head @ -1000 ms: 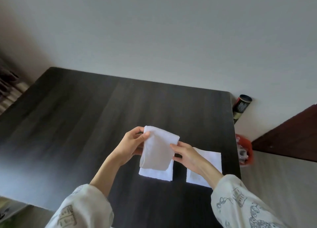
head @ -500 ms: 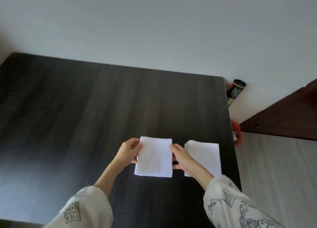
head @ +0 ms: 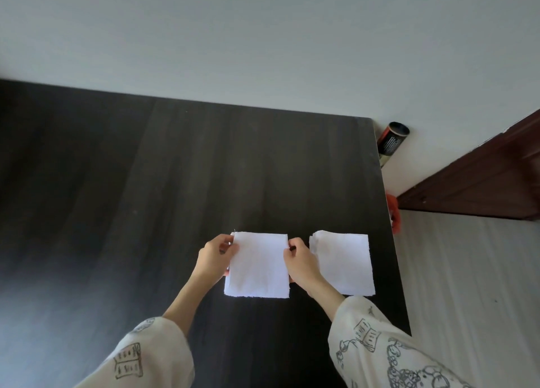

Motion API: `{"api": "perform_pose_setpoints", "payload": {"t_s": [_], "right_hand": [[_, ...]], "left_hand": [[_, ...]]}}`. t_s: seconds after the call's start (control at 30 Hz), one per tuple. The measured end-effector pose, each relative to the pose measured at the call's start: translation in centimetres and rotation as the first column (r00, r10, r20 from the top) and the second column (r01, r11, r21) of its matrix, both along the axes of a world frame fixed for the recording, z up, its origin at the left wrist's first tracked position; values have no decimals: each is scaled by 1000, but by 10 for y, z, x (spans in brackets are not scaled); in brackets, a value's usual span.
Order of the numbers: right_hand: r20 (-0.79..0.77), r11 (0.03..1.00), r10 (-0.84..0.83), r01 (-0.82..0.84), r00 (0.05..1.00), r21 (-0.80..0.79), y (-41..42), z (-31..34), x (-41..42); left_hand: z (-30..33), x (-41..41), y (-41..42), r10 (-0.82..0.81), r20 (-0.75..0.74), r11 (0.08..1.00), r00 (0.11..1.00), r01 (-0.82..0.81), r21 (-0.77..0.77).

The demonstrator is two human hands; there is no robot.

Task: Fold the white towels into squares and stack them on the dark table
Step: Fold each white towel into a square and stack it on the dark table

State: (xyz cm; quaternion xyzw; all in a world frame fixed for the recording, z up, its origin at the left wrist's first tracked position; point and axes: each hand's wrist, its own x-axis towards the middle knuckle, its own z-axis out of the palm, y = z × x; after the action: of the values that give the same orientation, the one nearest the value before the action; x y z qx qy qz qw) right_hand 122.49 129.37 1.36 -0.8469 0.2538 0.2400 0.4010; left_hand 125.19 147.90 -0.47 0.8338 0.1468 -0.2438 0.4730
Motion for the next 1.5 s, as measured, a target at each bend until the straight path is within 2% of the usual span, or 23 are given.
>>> {"api": "perform_pose_setpoints", "payload": {"t_s": [0.17, 0.37, 0.53, 0.67, 0.83, 0.97, 1.07, 1.17, 1.33, 1.5], "right_hand": [[11, 996, 59, -58, 998, -68, 1, -2, 0], [-2, 999, -24, 24, 1000, 35, -5, 1, -5], [0, 986, -84, 83, 997, 147, -23, 23, -25], [88, 970, -156, 136, 984, 202, -64, 60, -58], [246, 926, -324, 252, 914, 283, -144, 99, -150], [270, 814, -542, 418, 796, 402, -208, 115, -259], [300, 759, -638, 515, 709, 399, -256, 130, -354], [348, 673, -740, 627, 576, 392, -305, 149, -455], [401, 436, -873, 812, 277, 389, -373, 174, -616], [432, 190, -902, 893, -5, 407, -425, 181, -746]], "left_hand": [[1, -3, -3, 45, 30, 997, 999, -47, 54], [8, -2, -4, 80, 68, 992, 994, -86, 92], [38, -11, -22, 62, 265, 978, 962, -111, 177], [75, -42, -70, -64, 370, 991, 927, 15, 136], [106, -114, -161, -329, 343, 943, 880, 323, 79], [121, -184, -236, -524, 389, 829, 758, 558, 30], [130, -243, -295, -620, 404, 741, 673, 671, 21], [138, -313, -365, -681, 442, 650, 584, 760, -4], [163, -434, -493, -803, 511, 350, 307, 937, -14], [183, -548, -602, -836, 546, 61, 56, 998, -10]]}}
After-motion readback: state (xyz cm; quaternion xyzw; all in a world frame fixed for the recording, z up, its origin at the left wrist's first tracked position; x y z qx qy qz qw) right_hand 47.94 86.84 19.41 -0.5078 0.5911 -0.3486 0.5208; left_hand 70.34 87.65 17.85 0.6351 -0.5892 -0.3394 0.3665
